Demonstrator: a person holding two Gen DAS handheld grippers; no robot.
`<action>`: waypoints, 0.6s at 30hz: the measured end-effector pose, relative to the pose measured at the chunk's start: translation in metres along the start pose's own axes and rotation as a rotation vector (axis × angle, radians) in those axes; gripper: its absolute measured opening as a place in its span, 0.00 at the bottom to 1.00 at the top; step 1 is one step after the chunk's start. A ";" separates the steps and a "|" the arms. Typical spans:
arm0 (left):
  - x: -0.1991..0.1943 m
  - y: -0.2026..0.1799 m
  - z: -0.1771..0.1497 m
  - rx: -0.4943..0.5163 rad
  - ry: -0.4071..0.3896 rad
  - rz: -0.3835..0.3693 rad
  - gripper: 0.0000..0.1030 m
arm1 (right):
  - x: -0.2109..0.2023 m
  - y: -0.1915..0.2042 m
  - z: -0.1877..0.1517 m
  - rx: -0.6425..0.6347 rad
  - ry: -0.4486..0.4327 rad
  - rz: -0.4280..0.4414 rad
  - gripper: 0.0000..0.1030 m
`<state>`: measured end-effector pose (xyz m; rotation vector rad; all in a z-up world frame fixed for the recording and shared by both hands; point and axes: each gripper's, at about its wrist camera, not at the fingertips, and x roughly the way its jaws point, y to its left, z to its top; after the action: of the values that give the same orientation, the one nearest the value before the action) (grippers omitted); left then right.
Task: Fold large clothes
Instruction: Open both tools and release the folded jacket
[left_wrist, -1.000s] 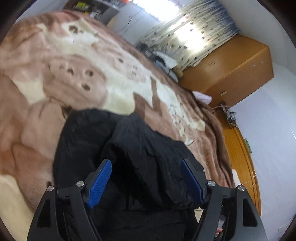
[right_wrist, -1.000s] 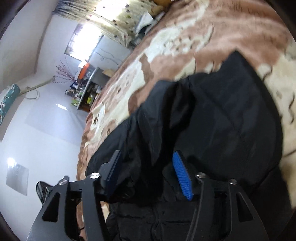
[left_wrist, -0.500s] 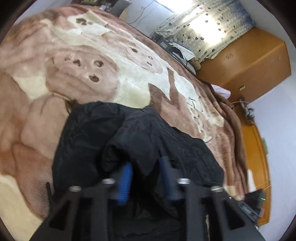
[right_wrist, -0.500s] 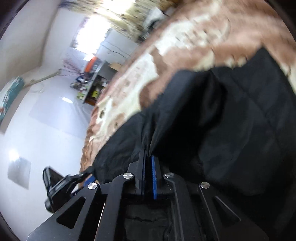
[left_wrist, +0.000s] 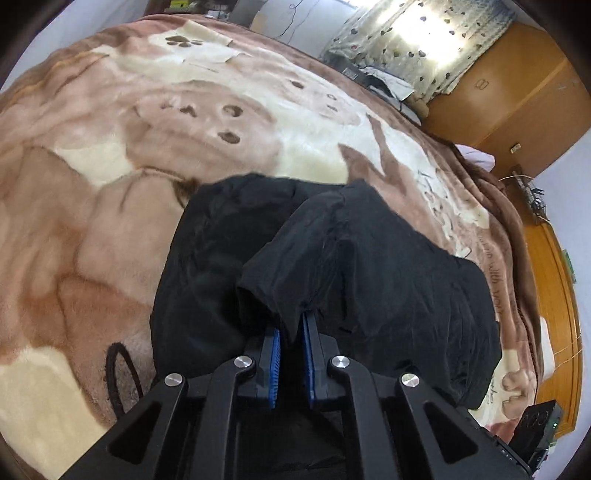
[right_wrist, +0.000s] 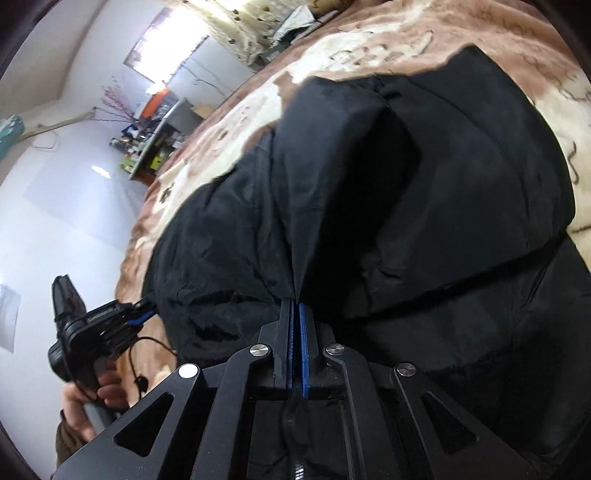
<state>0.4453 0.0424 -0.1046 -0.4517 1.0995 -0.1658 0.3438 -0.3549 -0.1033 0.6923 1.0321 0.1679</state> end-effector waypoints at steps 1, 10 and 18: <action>0.001 -0.003 0.000 0.024 -0.009 0.022 0.13 | 0.001 0.001 0.002 -0.012 0.009 -0.009 0.02; -0.028 -0.017 0.000 0.100 -0.052 0.093 0.54 | -0.051 0.029 0.018 -0.212 -0.080 -0.113 0.13; -0.073 -0.062 0.011 0.269 -0.179 0.063 0.71 | -0.054 0.073 0.047 -0.475 -0.217 -0.245 0.34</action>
<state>0.4271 0.0153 -0.0136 -0.1862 0.8990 -0.2107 0.3681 -0.3431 -0.0050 0.1464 0.8181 0.1155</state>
